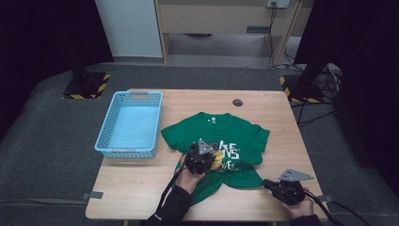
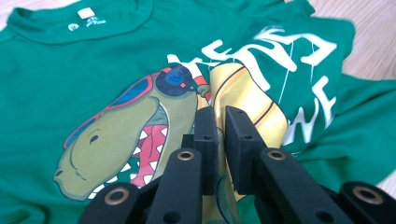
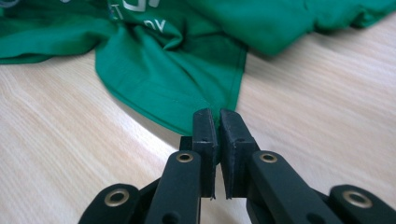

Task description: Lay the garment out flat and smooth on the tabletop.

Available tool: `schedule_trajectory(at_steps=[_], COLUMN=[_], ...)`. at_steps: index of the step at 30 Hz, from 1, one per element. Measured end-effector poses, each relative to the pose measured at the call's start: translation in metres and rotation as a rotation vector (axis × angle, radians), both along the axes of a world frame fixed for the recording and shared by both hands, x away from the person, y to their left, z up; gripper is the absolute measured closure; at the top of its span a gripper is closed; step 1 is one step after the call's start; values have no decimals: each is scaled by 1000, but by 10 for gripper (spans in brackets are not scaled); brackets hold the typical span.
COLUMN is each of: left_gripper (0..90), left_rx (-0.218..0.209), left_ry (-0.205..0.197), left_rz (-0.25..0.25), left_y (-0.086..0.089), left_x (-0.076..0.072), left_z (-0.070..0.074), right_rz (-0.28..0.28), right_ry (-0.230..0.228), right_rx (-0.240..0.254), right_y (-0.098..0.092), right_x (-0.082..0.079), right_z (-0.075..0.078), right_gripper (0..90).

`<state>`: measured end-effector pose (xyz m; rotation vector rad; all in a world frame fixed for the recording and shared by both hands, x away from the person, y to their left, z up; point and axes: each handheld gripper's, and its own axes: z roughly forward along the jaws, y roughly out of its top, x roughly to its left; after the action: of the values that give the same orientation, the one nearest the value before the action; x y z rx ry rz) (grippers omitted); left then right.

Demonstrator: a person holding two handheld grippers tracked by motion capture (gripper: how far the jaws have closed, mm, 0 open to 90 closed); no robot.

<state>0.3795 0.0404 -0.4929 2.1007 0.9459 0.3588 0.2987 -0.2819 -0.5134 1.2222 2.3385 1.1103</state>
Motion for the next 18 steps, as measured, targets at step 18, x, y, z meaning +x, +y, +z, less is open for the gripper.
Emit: schedule_trajectory(at_steps=[18], left_gripper=[846], left_rx=[20], left_ry=[11], left_rz=[2], left_y=[-3], left_x=[4], left_z=[-6], right_rz=[-98], right_ry=[46], right_rx=[-15], right_y=[-33], right_x=[-12], right_z=[-9], right_gripper=[853])
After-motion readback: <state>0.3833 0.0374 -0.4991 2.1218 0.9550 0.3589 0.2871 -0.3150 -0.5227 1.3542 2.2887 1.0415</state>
